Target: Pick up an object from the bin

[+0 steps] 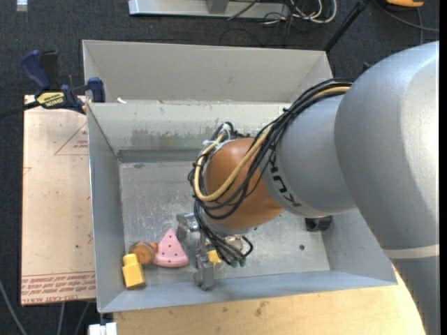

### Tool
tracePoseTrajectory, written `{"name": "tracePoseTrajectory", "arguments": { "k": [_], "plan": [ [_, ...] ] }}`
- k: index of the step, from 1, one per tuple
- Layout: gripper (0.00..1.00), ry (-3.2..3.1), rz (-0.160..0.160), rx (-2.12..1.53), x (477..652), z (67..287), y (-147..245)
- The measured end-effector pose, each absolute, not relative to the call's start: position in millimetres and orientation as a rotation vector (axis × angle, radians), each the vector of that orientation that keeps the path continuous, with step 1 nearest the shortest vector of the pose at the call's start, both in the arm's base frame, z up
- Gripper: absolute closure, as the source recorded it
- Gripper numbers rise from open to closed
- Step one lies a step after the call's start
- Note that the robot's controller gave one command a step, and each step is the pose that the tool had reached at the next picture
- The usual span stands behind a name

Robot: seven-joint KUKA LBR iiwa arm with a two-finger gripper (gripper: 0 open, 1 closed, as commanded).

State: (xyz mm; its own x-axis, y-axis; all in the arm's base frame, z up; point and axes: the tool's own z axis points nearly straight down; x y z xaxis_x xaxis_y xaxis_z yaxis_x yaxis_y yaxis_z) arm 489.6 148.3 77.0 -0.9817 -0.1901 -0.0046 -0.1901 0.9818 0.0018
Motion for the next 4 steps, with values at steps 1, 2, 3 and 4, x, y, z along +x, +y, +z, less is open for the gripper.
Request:
{"name": "tracePoseTrajectory", "arguments": {
  "k": [1, 2, 3, 4],
  "plan": [
    [0.0, 3.076, 0.013, -0.327, 486.7, 64.9, 136.2],
    [0.0, 3.126, 0.002, -0.314, 483.4, 112.3, 117.4],
    [0.0, 3.129, 0.003, -0.178, 496.2, 146.3, 115.5],
    [0.0, 3.129, 0.002, -0.27, 492.4, 120.9, 106.8]
  ]
}}
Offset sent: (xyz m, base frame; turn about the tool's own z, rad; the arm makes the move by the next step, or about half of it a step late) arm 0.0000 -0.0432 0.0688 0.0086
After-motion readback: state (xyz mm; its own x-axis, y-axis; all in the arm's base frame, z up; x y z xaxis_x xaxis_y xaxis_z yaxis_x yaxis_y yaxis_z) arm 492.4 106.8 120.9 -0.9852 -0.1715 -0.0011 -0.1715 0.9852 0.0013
